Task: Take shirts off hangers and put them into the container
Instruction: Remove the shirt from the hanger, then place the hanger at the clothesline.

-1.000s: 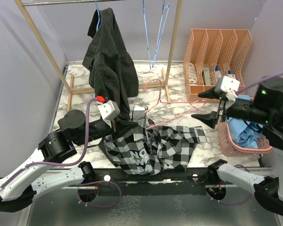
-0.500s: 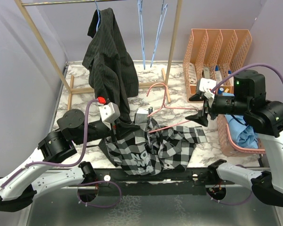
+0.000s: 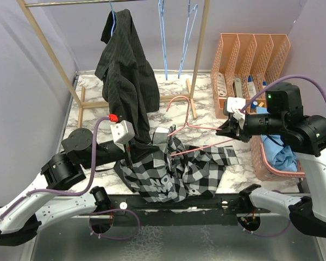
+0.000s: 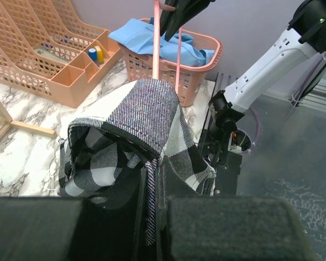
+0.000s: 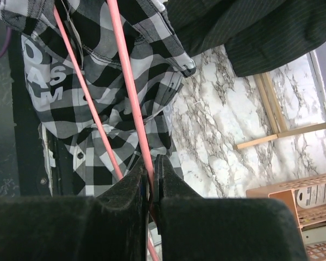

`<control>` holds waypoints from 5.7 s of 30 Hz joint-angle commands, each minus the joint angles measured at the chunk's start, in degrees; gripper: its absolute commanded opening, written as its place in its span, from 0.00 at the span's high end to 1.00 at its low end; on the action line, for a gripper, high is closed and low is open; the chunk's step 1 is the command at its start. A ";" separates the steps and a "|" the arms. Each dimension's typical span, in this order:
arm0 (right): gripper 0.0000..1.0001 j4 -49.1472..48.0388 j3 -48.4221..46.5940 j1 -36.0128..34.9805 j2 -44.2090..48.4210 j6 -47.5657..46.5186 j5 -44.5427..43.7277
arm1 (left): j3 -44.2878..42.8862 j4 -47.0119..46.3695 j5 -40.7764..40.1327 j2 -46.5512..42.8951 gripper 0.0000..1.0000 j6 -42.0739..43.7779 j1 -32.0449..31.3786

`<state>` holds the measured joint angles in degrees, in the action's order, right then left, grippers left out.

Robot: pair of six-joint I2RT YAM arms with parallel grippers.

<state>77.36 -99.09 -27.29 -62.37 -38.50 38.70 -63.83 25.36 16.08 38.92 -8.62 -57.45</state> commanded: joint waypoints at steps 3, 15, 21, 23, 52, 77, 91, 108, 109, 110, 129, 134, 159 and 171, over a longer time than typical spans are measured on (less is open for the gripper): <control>0.99 -1.31 -2.66 0.22 -0.28 3.18 -5.88 | 1.94 -7.91 -9.89 1.82 0.83 0.38 0.06; 0.99 -1.09 -7.15 0.27 -0.51 5.64 -22.94 | 0.34 -2.42 -30.17 10.37 0.21 3.27 0.08; 0.99 3.39 -14.51 0.23 -1.52 4.51 -26.78 | 3.61 -2.28 -33.99 3.94 0.20 2.24 0.07; 0.99 3.41 -14.57 0.30 -0.94 3.03 -28.67 | 3.89 -1.29 -34.13 2.00 0.20 2.54 0.12; 0.99 -5.30 -41.48 0.22 -27.25 23.65 -17.56 | 6.79 6.61 -44.54 0.98 1.00 0.21 0.06; 0.99 -27.95 -51.82 0.22 -43.67 36.30 -22.72 | -0.19 7.73 -44.82 10.26 1.00 -5.83 0.02; 0.99 -33.81 -53.17 -0.52 -48.99 39.11 -21.24 | -1.68 8.34 -42.96 13.38 1.00 -6.68 -0.11; 0.99 -37.63 -53.85 -5.93 -55.15 37.17 -25.57 | -0.28 6.99 -43.94 15.33 1.00 -7.45 -2.53; 0.99 -37.71 -53.75 -5.93 -55.32 37.18 -25.78 | -0.06 6.99 -43.96 15.19 1.00 -7.44 -2.61; 0.99 -37.83 -53.60 -5.93 -55.53 37.23 -26.00 | 0.18 6.86 -43.96 15.03 1.00 -7.39 -2.68; 0.99 -40.88 -51.80 -5.12 -58.41 35.16 -31.87 | 1.37 6.79 -44.10 13.16 1.00 -8.31 -4.00; 0.99 -40.59 -51.06 -3.61 -58.77 36.27 -32.66 | 1.99 7.26 -44.59 12.36 1.00 -8.52 -4.23; 0.34 -34.44 -18.66 0.92 -25.63 31.98 -12.85 | 7.06 6.66 -41.09 8.23 0.54 -4.76 -4.37; 0.18 -31.14 24.24 1.24 11.68 24.94 -9.33 | 16.84 -0.05 -29.35 7.67 0.15 -0.63 -4.42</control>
<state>43.72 -85.32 -26.28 -56.36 -10.11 28.45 -48.40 28.84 -20.12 43.55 -11.55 -61.63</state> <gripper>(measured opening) 0.744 0.838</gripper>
